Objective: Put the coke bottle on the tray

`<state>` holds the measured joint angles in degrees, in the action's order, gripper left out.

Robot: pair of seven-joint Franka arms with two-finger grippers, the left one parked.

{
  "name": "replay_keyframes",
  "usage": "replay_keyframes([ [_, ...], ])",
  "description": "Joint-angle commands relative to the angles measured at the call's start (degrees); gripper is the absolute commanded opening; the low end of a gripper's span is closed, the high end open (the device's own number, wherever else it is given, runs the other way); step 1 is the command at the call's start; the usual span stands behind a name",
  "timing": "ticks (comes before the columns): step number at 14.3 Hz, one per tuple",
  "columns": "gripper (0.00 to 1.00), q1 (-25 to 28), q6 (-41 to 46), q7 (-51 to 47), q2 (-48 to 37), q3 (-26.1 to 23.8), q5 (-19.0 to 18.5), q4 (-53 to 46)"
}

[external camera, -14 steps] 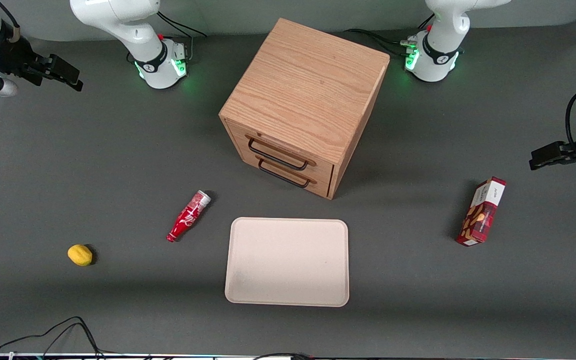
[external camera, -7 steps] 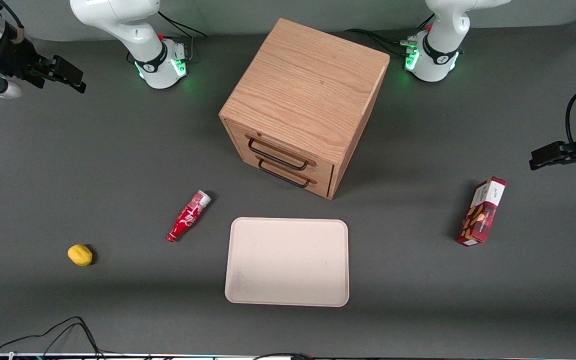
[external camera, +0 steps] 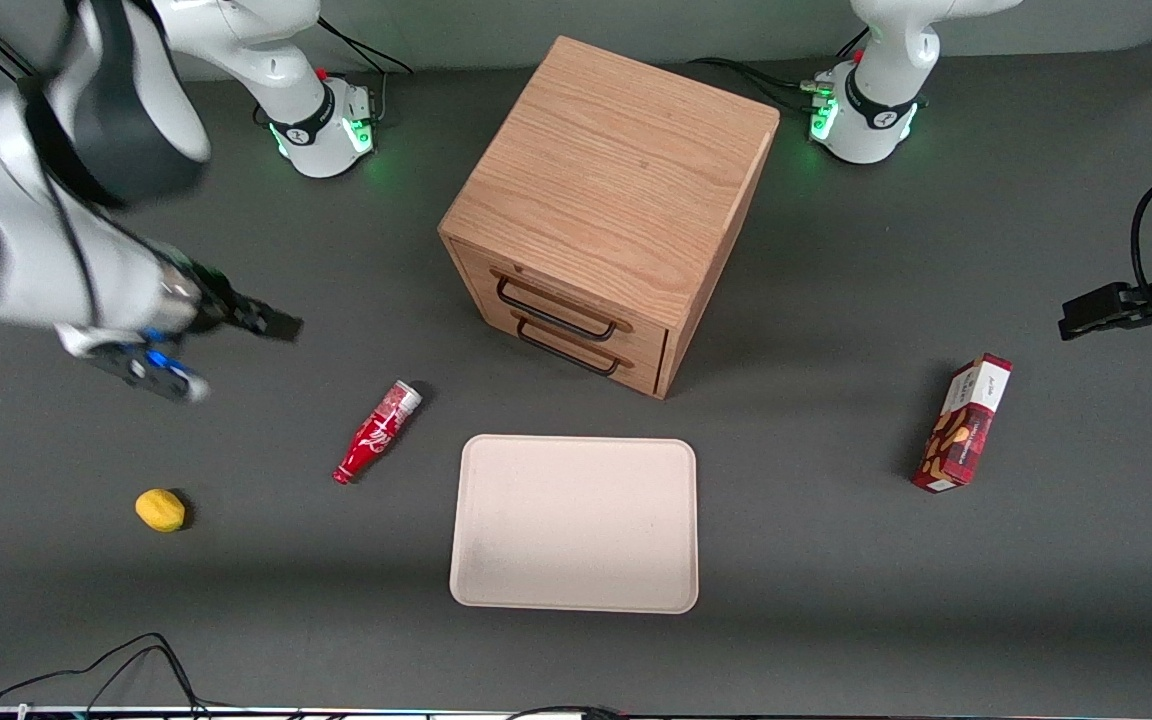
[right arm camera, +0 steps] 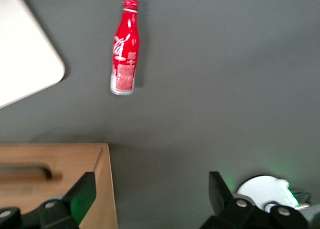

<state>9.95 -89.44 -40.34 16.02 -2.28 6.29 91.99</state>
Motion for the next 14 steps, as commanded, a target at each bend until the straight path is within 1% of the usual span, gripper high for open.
replay_keyframes([
  [1, 1.0, 0.2, -9.0, -6.8, 5.5, -1.1, 0.5, 4.2],
  [4, 1.0, 0.3, -21.4, -9.6, 8.5, -1.1, -1.9, 10.6],
  [6, 1.0, 0.3, -27.7, -12.6, 11.0, -1.1, -2.0, 12.6],
  [10, 1.0, 1.3, -33.9, -15.8, 14.2, -1.2, -2.0, 12.7],
  [14, 1.0, 1.4, -38.3, -16.0, 16.8, -1.4, -2.0, 12.8],
])
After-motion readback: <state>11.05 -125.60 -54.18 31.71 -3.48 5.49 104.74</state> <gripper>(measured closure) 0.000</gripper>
